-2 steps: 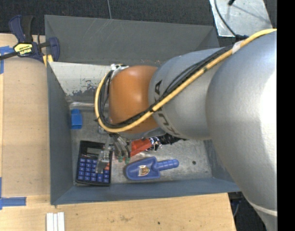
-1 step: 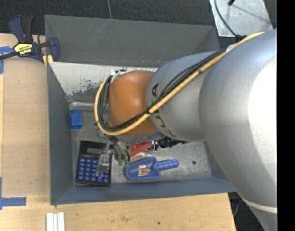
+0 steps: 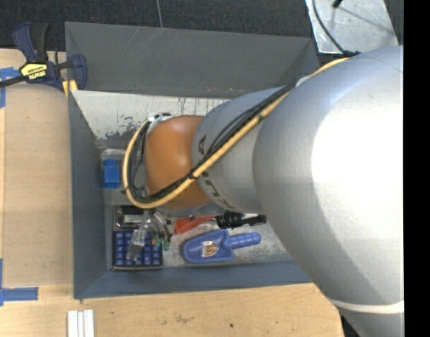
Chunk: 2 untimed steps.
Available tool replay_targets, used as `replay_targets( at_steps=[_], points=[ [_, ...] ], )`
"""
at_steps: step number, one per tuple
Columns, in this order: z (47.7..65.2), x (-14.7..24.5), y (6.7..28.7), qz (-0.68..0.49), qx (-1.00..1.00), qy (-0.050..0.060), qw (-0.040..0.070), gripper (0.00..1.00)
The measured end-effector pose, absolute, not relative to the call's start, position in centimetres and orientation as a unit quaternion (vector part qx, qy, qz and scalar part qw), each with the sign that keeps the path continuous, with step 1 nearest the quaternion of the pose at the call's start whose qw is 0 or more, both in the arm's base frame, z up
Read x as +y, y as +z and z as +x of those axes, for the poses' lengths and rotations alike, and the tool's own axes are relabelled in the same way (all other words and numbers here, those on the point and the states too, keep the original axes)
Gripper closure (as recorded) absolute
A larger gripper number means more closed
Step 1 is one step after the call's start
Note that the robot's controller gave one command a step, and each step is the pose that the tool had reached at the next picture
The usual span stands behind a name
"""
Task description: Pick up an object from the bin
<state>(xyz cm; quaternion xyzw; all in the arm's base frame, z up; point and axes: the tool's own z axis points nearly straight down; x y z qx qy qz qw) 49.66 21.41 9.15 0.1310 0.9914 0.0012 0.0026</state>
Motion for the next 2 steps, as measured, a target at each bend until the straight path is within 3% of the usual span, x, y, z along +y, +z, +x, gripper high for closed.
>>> replay_targets(
  at_steps=[1, 2],
  points=[
    [52.6, 20.9, 8.21, -0.008, 1.0, 0.003, 0.0, 1.0],
    [52.6, 20.9, 8.21, -0.008, 1.0, 0.003, 0.0, 1.0]
  ],
)
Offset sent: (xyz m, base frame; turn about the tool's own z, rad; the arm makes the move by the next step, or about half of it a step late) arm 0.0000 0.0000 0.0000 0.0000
